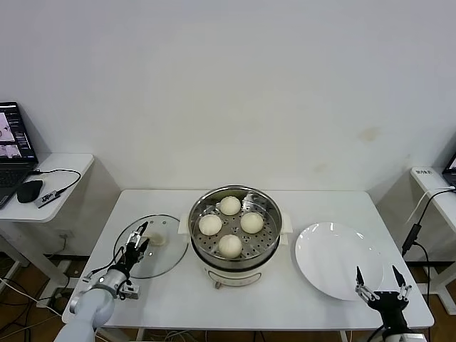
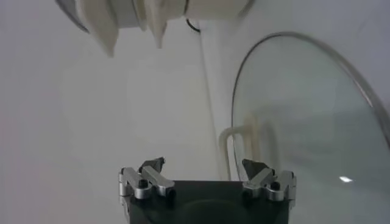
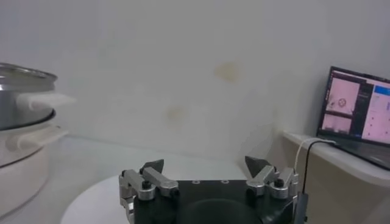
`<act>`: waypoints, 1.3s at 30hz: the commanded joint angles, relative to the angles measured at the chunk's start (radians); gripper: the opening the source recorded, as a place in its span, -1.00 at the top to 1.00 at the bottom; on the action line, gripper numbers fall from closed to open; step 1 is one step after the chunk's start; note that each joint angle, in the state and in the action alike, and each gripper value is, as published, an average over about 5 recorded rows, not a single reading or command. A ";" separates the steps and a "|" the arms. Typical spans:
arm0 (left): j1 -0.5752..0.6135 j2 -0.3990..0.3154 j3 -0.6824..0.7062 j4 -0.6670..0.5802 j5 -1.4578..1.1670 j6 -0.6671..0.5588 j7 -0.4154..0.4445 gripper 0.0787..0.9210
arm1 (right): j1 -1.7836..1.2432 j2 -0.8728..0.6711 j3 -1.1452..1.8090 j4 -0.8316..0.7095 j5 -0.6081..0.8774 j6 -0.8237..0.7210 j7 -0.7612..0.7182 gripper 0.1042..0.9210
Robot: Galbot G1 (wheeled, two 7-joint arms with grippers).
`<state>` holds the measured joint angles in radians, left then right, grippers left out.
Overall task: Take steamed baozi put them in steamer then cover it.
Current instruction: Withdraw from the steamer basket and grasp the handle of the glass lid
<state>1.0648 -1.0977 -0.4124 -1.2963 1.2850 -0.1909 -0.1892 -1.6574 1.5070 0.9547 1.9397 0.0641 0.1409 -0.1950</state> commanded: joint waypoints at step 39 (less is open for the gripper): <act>-0.127 -0.016 0.051 0.158 -0.121 -0.004 0.001 0.29 | -0.010 0.025 -0.041 -0.037 -0.059 0.024 -0.003 -0.76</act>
<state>0.9443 -1.1113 -0.3626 -1.1526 1.1839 -0.1939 -0.1779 -1.6660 1.5308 0.9159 1.9045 0.0094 0.1629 -0.1979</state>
